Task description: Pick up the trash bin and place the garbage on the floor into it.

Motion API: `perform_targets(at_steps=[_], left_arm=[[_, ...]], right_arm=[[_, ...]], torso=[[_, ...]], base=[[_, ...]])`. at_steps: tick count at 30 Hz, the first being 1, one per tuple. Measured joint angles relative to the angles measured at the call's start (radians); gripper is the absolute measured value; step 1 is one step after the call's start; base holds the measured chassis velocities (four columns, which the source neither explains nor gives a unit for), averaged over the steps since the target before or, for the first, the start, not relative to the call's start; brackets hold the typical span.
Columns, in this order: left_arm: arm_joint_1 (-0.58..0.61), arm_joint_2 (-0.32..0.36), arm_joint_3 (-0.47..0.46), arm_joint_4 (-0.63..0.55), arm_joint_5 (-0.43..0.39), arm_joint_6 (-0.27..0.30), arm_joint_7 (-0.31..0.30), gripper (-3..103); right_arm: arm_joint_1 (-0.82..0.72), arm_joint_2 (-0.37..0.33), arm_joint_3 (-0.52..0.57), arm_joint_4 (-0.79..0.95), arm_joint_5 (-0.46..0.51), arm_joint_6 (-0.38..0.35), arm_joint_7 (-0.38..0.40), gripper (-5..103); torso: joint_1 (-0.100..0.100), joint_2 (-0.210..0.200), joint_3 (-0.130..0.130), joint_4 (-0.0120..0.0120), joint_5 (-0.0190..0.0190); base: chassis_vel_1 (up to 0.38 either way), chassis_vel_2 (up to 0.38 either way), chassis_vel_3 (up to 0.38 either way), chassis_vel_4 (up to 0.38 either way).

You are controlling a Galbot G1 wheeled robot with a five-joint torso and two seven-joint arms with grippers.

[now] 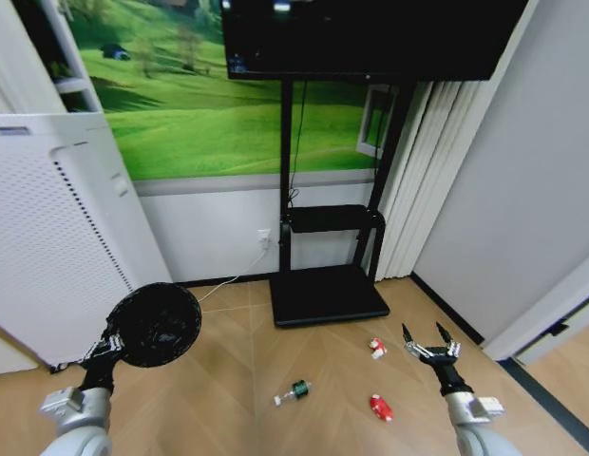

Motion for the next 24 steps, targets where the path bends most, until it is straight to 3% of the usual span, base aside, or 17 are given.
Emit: perform_targets(at_steps=[12, 24], left_arm=[[0.01, -0.003, 0.002, -0.004, 0.011, -0.005, 0.005, 7], [0.021, -0.009, 0.006, -0.015, 0.018, -0.011, 0.013, 7]], right_arm=[[-0.002, -0.003, -0.001, 0.005, 0.017, -0.012, -0.019, 100], [0.0, -0.008, 0.017, -0.018, 0.03, 0.032, -0.053, 100]], torso=[[0.0, 0.0, 0.0, 0.0003, -0.0003], [0.0, 0.0, 0.0, -0.0004, 0.0]], base=[[-0.008, -0.025, 0.001, 0.014], [-0.154, -0.147, 0.166, 0.103]])
